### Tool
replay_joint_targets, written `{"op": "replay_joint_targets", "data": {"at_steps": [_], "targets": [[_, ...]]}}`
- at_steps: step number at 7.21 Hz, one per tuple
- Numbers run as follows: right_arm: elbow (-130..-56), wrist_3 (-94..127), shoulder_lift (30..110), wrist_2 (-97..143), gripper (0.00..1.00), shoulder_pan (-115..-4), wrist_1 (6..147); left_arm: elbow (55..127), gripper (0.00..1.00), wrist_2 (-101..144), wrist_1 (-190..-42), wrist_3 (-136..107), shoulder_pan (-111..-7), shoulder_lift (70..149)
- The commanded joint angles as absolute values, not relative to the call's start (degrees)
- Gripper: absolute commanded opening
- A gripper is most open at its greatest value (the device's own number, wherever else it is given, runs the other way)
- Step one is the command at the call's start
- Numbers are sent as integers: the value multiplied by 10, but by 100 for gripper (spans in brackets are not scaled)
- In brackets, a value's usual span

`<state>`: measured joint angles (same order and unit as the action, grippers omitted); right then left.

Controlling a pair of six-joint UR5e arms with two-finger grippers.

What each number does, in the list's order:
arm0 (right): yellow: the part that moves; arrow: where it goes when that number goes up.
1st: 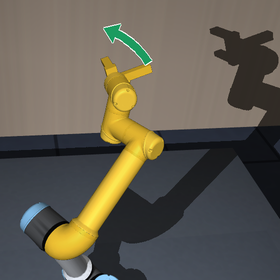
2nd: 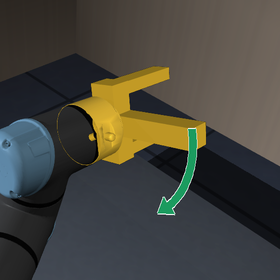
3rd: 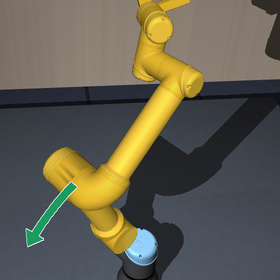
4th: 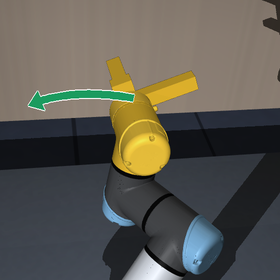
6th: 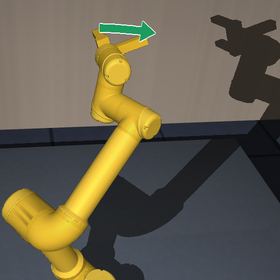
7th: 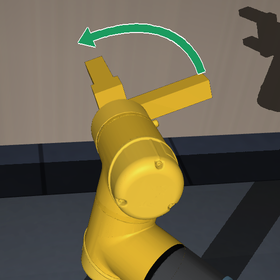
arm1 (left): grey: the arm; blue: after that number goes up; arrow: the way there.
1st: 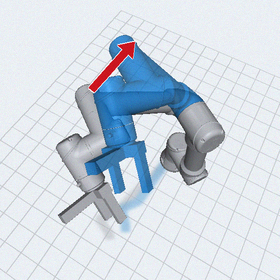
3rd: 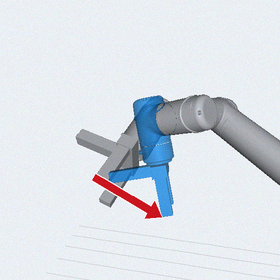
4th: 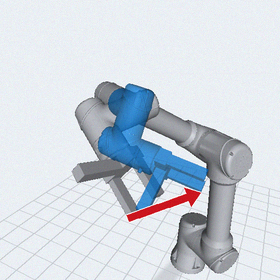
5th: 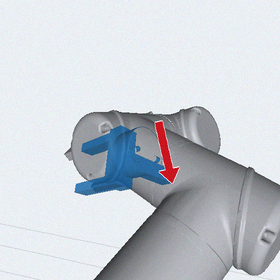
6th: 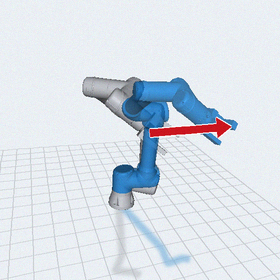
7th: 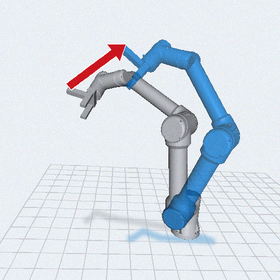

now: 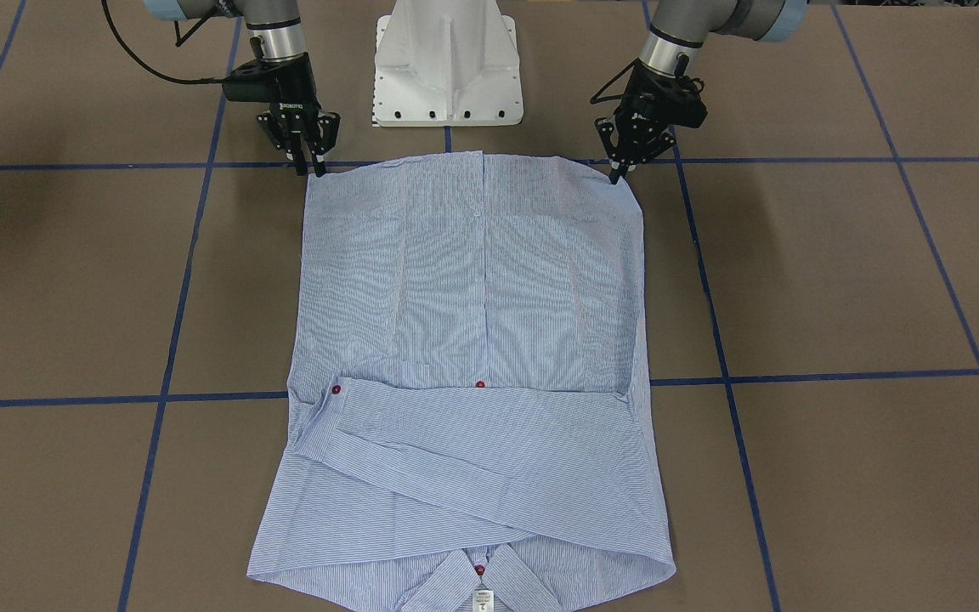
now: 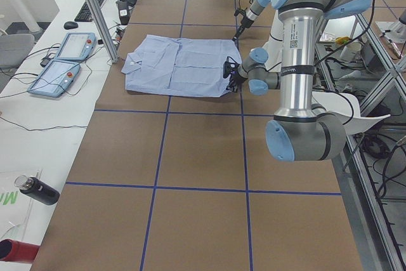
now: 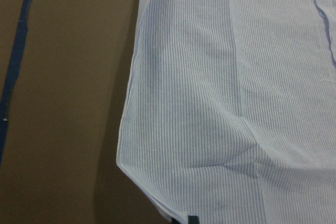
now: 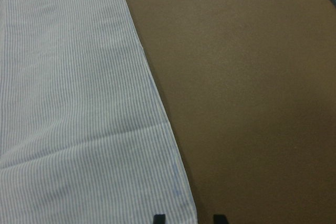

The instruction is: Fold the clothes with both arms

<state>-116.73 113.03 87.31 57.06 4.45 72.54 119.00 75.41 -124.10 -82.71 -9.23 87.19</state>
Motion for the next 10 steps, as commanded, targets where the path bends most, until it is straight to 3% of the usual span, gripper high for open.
{"op": "replay_joint_targets", "data": {"at_steps": [1,2,5,8,10], "targets": [[-1158,1130,860,570,37,44,727,1190,0,754,-1241,-827,-93,872],[-1158,1130,860,570,32,44,727,1190,0,754,-1241,-827,-93,872],[-1161,1129,867,571,1,37,731,1190,0,755,-1241,-827,-92,875],[-1196,1124,877,572,0,33,739,1194,0,758,-1241,-826,-92,877],[-1349,1124,890,601,0,35,857,1274,0,788,-1233,-819,-99,862]]}}
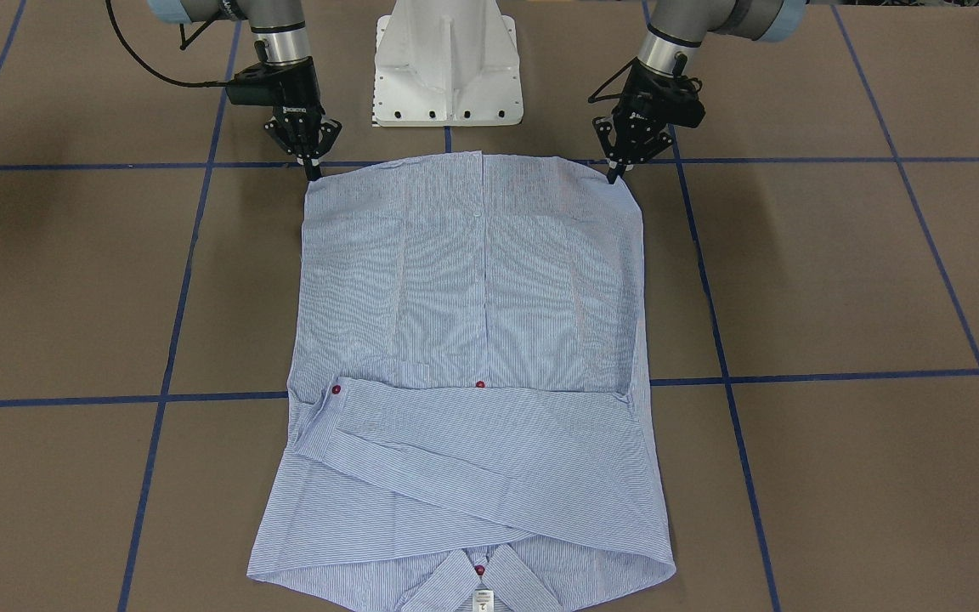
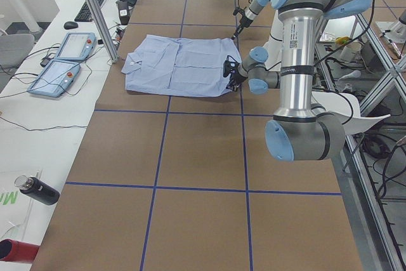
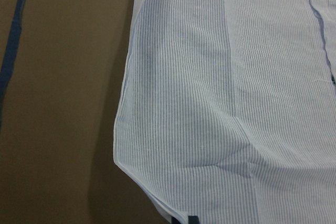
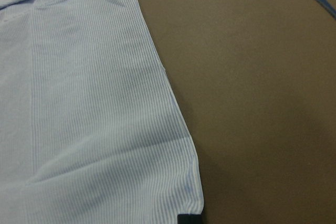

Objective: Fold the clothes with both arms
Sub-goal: 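Grasp both hem corners and lift them up off the table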

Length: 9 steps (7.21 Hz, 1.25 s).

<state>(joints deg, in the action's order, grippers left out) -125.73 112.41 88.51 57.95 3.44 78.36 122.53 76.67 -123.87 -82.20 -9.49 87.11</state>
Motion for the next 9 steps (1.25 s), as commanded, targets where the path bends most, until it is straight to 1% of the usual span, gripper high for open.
{"op": "replay_joint_targets", "data": {"at_steps": [1,3,4,5,6,8,9], "targets": [[-1415,1124,889,618,0,36,902,1332,0,814,-1199,-819,-100,859],[-1558,1124,878,671,0,40,1024,1527,0,912,-1003,-819,-104,868],[-1565,1123,854,679,0,32,1038,1556,0,945,-982,-817,-129,869],[-1564,1121,843,707,0,1,1039,1541,0,956,-974,-790,-151,874],[-1547,1090,839,712,0,-23,1048,1495,0,955,-973,-771,-176,895],[-1473,1038,776,714,0,-111,1050,1351,0,947,-974,-760,-261,993],[-1429,999,754,729,0,-174,1048,1283,0,933,-973,-728,-310,1045]]}}
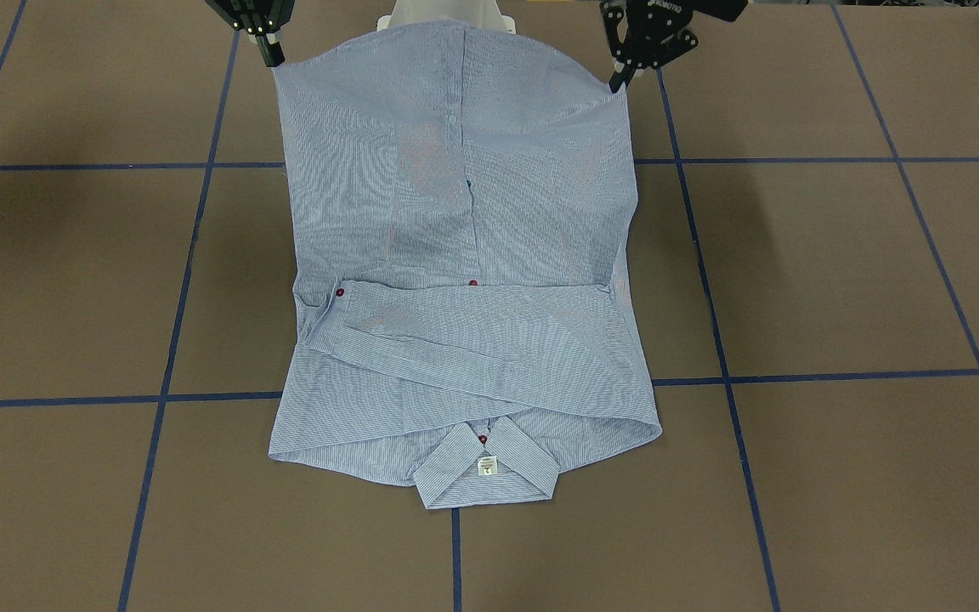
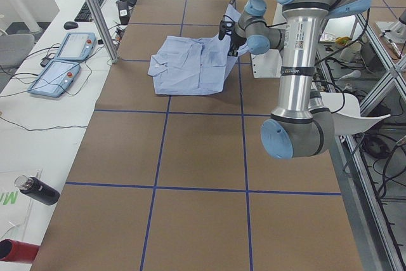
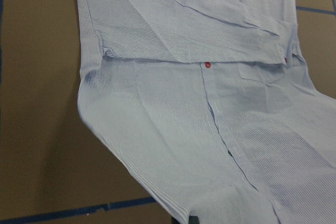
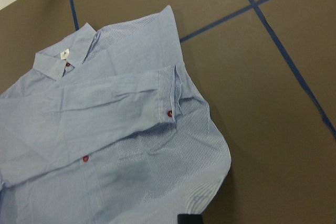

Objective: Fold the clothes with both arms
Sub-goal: 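Grasp both hem corners and lift them up off the table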

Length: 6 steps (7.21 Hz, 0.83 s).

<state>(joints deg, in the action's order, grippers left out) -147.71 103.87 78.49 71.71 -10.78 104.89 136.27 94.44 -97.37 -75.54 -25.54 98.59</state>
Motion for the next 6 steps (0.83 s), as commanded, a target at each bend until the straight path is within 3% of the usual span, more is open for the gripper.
{"op": "replay_joint_targets", "data": {"at_steps": [1,4,6], "targets": [[-1359,971,723,751,0,-244,1041,1221,0,930,-974,-696,-361,1086],[-1249,891,628,814,0,-356,1035,1181,0,936,-978,-613,-446,1138],[-1153,887,592,814,0,-366,944,1095,0,933,-993,-614,-445,1193]]}}
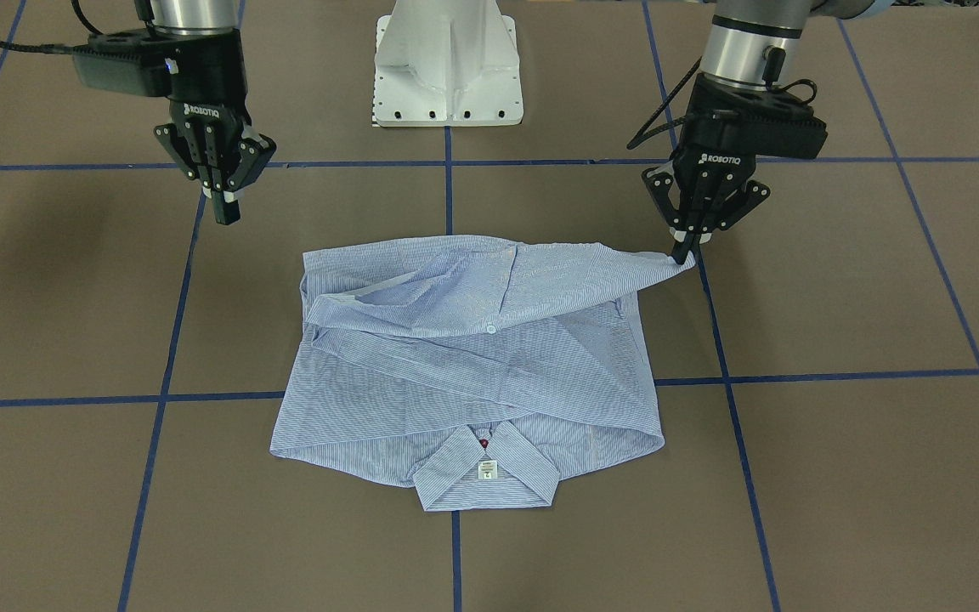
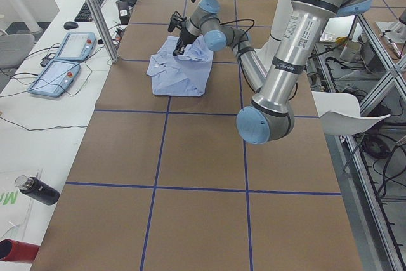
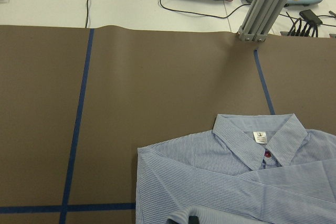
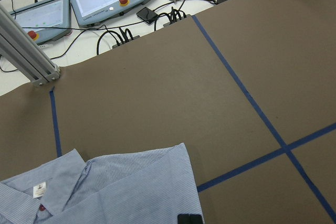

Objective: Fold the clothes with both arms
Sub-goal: 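Carry both hem corners over the shirt toward the collar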

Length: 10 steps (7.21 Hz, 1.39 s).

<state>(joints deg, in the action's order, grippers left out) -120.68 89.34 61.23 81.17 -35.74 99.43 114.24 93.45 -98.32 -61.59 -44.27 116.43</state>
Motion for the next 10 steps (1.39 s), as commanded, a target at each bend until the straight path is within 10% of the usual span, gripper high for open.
{"op": "replay_joint_targets", "data": {"at_steps": [1,4,5,6,10], "targets": [[-1130,888,592,814,0,-365,940,1070,0,933,-1025,-614,-445,1194],[-1075,890,536,827,0,-362,940,1056,0,935,-1041,-618,-444,1194],[-1036,885,518,828,57,-362,929,1038,0,935,-1056,-618,-444,1194],[-990,861,485,849,87,-362,918,1016,0,937,-1085,-620,-444,1193],[-904,711,461,945,99,-341,914,1001,0,938,-1114,-623,-442,1187]]}}
